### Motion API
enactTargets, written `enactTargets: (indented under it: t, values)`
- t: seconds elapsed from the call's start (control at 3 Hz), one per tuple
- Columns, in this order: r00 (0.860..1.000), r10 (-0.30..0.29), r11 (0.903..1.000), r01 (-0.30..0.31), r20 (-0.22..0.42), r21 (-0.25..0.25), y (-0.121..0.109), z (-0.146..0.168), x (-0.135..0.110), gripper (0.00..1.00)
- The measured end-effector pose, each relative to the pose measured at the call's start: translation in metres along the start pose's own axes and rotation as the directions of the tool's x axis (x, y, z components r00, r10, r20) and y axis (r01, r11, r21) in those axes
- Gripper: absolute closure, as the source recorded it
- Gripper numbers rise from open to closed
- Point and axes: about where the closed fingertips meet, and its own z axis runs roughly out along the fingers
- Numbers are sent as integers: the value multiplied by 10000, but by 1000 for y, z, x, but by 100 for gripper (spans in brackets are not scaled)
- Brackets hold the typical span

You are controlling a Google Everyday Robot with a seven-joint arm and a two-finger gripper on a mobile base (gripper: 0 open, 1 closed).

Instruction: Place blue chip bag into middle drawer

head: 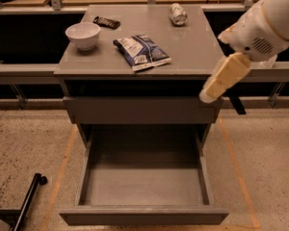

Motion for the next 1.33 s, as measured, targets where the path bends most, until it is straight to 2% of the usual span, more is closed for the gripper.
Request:
enactTargets:
  t: [0.33, 0.67, 1.0, 1.33]
  values:
    - [9914, 384, 9993, -380, 1252, -52, -19, 40, -26, 0]
    - [9711, 274, 9995, -235, 2370, -193, -53, 88, -60, 0]
    - [9711, 273, 9995, -234, 2370, -194, -53, 88, -61, 0]
    - [9620, 508, 9987, -504, 2682, -84, -57, 97, -65, 0]
